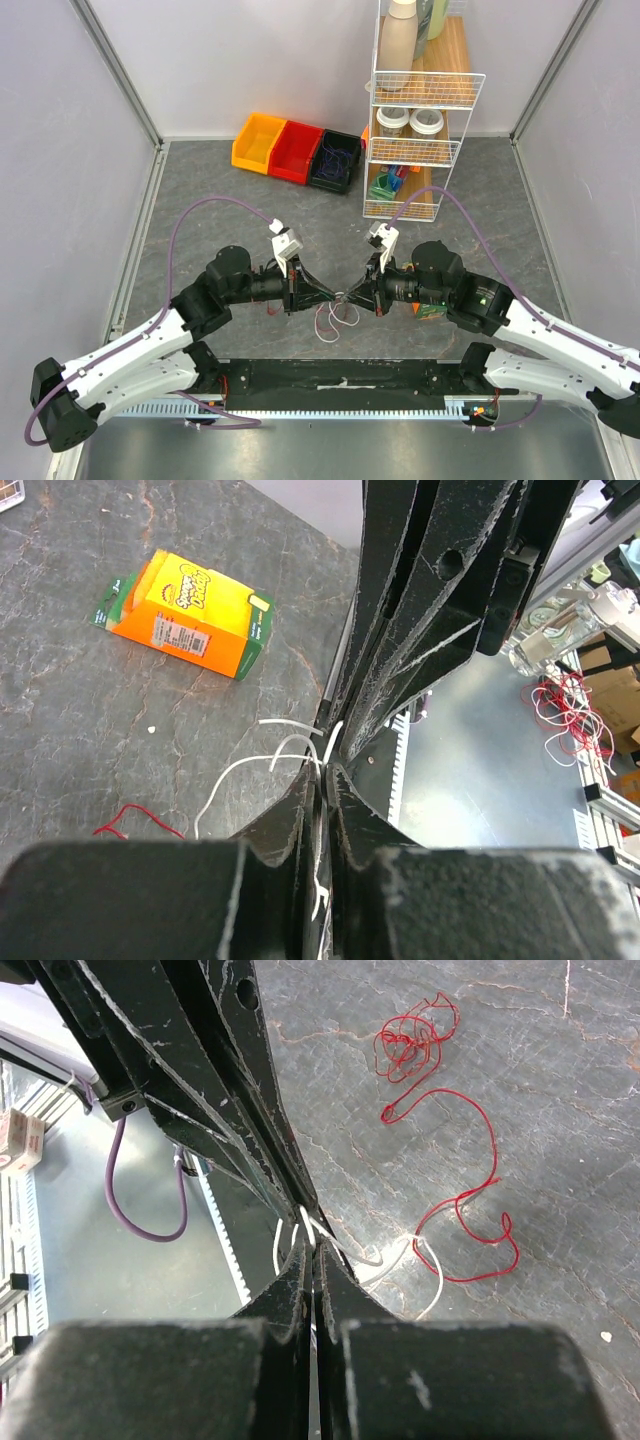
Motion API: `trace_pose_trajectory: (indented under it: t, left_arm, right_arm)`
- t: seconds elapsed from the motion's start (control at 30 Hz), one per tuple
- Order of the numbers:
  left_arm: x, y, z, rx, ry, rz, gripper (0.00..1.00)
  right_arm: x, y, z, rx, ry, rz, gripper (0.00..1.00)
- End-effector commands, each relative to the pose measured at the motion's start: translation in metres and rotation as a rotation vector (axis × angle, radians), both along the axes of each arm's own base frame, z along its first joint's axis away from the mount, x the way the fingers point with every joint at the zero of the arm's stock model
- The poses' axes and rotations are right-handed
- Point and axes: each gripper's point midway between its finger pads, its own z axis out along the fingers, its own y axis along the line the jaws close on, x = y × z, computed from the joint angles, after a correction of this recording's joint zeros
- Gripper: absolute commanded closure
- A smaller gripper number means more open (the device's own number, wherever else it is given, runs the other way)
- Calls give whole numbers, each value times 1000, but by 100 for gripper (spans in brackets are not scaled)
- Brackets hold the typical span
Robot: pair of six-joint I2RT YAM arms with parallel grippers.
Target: Untangle the cables
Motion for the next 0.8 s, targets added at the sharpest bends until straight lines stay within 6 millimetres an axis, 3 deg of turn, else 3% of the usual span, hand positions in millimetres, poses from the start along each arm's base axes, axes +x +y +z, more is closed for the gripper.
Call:
trace_pose_trajectory:
  t: [0.0, 0.23, 0.4, 0.53, 0.57, 0.63, 0.7, 0.77]
  left_arm:
    - [-1, -2, 7, -28, -49, -27, 87]
    - [2, -7, 7, -30, -41, -29, 87]
    - [10, -4, 7, -20, -63, 20, 98]
    - [20, 1, 4, 5, -70, 85, 98]
    - [27, 4, 4, 18, -70, 127, 98]
    - [43, 9, 5, 50, -74, 222, 98]
    - [54, 12, 14, 59, -80, 281, 98]
    - [60, 11, 40, 5, -106, 299, 98]
  right_arm:
    - [0, 6, 18, 55, -39, 20, 100]
    - [-2, 11, 19, 77, -28, 37, 100]
    - [0, 9, 18, 71, -29, 26, 100]
    - [6, 4, 12, 36, -39, -16, 100]
    - [13, 0, 9, 9, -44, -57, 95]
    - [31, -16, -2, -70, -58, -186, 63]
    - [50, -38, -10, -143, -86, -329, 40]
    - [60, -56, -15, -185, -113, -425, 29]
